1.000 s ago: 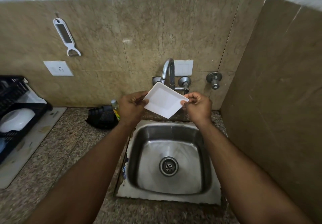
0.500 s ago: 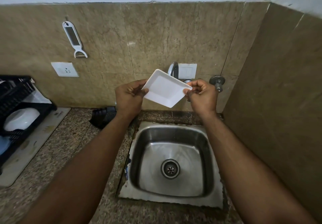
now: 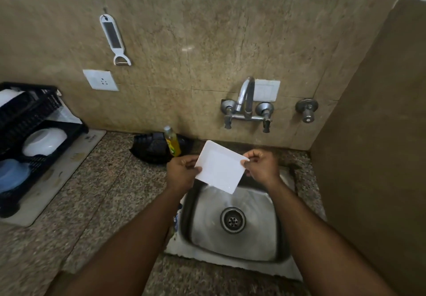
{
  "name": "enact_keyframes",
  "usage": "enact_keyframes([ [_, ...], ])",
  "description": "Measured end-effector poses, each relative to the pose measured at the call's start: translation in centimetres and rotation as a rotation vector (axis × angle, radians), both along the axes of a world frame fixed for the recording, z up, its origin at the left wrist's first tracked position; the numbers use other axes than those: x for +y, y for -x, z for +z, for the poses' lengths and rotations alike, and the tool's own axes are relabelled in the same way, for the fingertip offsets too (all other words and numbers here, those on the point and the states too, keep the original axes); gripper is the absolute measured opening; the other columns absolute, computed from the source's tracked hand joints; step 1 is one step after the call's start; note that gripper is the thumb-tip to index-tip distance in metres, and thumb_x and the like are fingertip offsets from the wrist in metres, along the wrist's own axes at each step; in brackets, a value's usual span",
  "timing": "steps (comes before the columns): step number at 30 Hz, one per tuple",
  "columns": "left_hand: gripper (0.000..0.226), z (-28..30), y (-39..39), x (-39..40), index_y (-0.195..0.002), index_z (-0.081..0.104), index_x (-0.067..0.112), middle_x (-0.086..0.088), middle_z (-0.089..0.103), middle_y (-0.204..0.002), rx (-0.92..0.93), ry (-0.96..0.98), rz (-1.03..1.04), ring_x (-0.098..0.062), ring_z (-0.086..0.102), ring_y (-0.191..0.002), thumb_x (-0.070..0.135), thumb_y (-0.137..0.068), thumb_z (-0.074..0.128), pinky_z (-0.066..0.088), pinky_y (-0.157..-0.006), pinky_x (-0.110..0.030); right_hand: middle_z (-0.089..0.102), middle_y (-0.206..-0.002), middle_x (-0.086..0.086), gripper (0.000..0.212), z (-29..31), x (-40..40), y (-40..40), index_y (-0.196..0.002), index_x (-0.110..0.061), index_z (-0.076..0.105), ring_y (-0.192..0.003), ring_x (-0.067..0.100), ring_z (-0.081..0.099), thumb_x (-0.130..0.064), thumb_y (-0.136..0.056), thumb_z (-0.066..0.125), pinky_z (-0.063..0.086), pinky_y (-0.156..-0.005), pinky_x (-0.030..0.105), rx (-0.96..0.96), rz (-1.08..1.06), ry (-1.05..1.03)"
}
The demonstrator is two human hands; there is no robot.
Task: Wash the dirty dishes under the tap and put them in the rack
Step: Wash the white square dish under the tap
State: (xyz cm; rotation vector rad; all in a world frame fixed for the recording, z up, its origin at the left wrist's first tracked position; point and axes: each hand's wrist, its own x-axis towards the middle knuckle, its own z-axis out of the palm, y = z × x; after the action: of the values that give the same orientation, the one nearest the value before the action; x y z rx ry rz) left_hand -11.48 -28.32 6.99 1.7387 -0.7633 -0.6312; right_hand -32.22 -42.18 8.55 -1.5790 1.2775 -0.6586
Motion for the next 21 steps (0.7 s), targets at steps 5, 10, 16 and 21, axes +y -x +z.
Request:
enact_keyframes([
  [5,0.037,0.1,-3.9,2.7,-0.116,0.075,0.002,-0.015,0.079,-0.103,0.206,0.039,0.098,-0.031,0.076,-0.092,-0.013,-0.081,0.074,0.061,-0.087,-0.052,0.078,-0.081,0.008,0.01,0.9,1.5,-4.7,-0.098,-0.011,0.071,-0.056,0.013,0.063,-0.015,-0.09,0.075,0.049,-0.053,0.026,-0.168,0.154,-0.371],
  [10,0.038,-0.4,-9.2,6.4,-0.122,0.068,-0.002,-0.015,0.076,-0.105,0.354,-0.019,0.262,-0.021,0.074,-0.081,-0.012,-0.085,0.073,0.06,-0.065,-0.029,0.077,-0.08,0.011,0.007,-0.5,4.4,-12.3,-0.099,-0.008,0.072,-0.058,0.016,0.062,-0.01,-0.093,0.07,0.049,-0.051,0.026,-0.122,0.282,-0.462],
  [16,0.026,2.2,-19.3,13.2,-0.113,0.074,0.005,-0.004,0.077,-0.094,0.25,-0.184,0.264,-0.016,0.074,-0.081,0.004,-0.087,0.079,0.061,-0.068,-0.028,0.076,-0.08,0.018,0.004,-0.7,7.5,-25.4,-0.086,-0.001,0.074,-0.06,0.023,0.068,-0.005,-0.087,0.075,0.056,-0.054,0.034,-0.035,0.382,-0.331],
  [21,0.015,7.6,-32.4,18.8,-0.097,0.074,0.017,-0.008,0.077,-0.094,-0.274,-0.374,0.394,-0.02,0.07,-0.088,0.025,-0.085,0.08,0.057,-0.081,-0.032,0.077,-0.075,0.008,0.009,3.0,10.8,-39.7,-0.079,-0.007,0.076,-0.066,0.027,0.072,-0.008,-0.088,0.074,0.06,-0.057,0.038,-0.097,0.478,-0.184],
])
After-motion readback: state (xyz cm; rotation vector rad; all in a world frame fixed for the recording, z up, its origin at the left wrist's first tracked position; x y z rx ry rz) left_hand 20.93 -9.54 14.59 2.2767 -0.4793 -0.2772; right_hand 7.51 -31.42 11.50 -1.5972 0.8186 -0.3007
